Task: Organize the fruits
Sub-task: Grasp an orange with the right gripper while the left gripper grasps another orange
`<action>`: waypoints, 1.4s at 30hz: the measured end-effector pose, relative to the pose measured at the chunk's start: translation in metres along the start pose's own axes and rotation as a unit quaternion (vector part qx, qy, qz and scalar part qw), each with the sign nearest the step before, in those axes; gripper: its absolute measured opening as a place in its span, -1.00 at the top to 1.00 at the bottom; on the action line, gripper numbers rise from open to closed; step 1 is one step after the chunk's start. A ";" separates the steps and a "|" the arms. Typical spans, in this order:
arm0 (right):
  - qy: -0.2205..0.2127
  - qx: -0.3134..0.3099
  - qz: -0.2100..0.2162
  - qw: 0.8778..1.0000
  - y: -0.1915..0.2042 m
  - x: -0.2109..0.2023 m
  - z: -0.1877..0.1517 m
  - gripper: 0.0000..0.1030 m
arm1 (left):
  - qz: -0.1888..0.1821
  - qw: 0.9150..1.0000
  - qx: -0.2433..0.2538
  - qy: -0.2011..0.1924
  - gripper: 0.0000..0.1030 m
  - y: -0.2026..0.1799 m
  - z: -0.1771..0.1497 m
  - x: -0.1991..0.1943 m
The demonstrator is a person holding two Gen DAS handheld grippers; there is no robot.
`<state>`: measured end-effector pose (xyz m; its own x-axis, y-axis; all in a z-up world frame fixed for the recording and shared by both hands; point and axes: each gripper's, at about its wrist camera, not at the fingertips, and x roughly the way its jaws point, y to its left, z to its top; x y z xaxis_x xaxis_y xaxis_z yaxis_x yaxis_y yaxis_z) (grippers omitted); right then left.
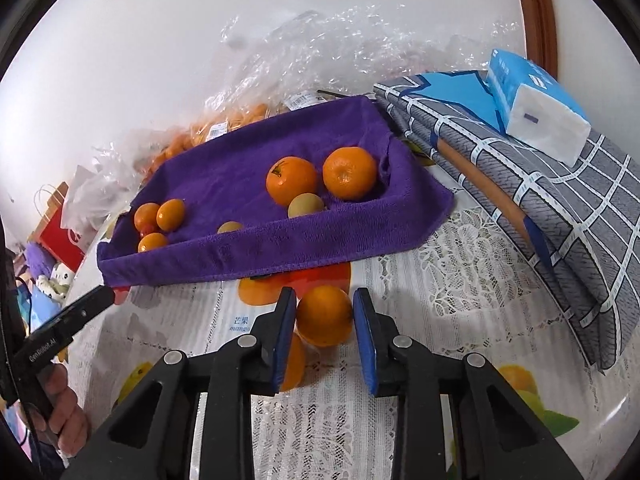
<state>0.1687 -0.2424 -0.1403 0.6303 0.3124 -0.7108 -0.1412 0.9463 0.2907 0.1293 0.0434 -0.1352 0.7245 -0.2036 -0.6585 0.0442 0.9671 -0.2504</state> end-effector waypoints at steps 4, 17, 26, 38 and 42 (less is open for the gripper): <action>-0.024 0.002 -0.013 1.000 -0.005 -0.021 0.002 0.43 | 0.000 1.000 -0.008 -0.004 0.06 0.004 0.000 -0.002; -0.010 -0.045 -0.100 0.994 -0.017 -0.033 -0.030 0.35 | -0.001 1.000 0.013 -0.009 0.06 -0.005 -0.001 -0.005; -0.015 -0.041 -0.099 0.994 -0.029 -0.045 -0.034 0.39 | 0.014 0.999 0.035 -0.012 0.07 -0.019 -0.003 -0.005; -0.048 -0.023 -0.130 0.990 -0.053 -0.112 -0.056 0.38 | -0.101 0.988 0.103 0.050 0.06 -0.141 -0.014 0.018; -0.051 -0.015 -0.133 0.990 -0.061 -0.130 -0.070 0.38 | -0.094 0.988 0.098 0.068 0.06 -0.162 -0.019 0.034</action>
<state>0.0420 -0.3352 -0.1107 0.7225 0.0434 -0.6900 0.0177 0.9965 0.0813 0.1340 -0.1234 -0.1304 0.5929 -0.3885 -0.7054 0.3119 0.9184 -0.2436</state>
